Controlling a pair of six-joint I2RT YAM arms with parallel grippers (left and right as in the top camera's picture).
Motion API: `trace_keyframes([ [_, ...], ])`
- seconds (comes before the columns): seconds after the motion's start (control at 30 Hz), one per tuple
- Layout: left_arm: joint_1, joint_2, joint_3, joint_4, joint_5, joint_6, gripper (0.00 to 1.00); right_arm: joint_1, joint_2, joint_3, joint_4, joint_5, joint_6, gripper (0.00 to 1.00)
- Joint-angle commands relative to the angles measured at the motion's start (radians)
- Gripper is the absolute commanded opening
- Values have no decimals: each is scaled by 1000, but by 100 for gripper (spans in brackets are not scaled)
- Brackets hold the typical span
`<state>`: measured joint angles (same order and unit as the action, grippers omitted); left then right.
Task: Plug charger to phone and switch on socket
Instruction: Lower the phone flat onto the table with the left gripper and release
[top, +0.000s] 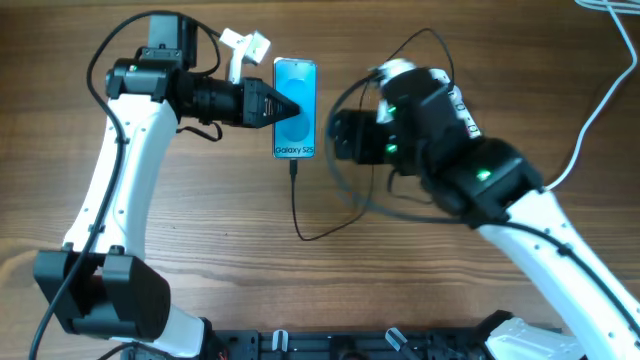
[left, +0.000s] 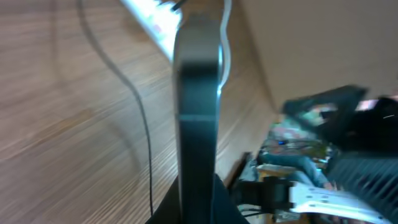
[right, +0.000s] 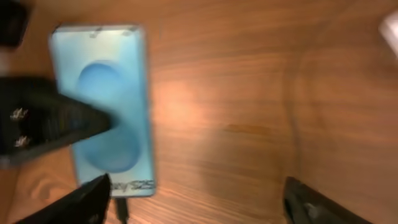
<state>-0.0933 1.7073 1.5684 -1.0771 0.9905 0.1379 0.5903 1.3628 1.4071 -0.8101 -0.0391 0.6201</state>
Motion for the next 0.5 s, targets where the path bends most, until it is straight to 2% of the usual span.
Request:
trace_keyframes([
  [0.0,-39,66,-63,18,-87,0,4,-79,1,24,-88,18,37,98],
  [0.17,-82,198,-111,123,-87,-98,4,-129,59,24,-193,21,35,99],
  [0.47,-100,357,-112,223,-106,-102,4,-130,128,24,-220,43,38,100],
])
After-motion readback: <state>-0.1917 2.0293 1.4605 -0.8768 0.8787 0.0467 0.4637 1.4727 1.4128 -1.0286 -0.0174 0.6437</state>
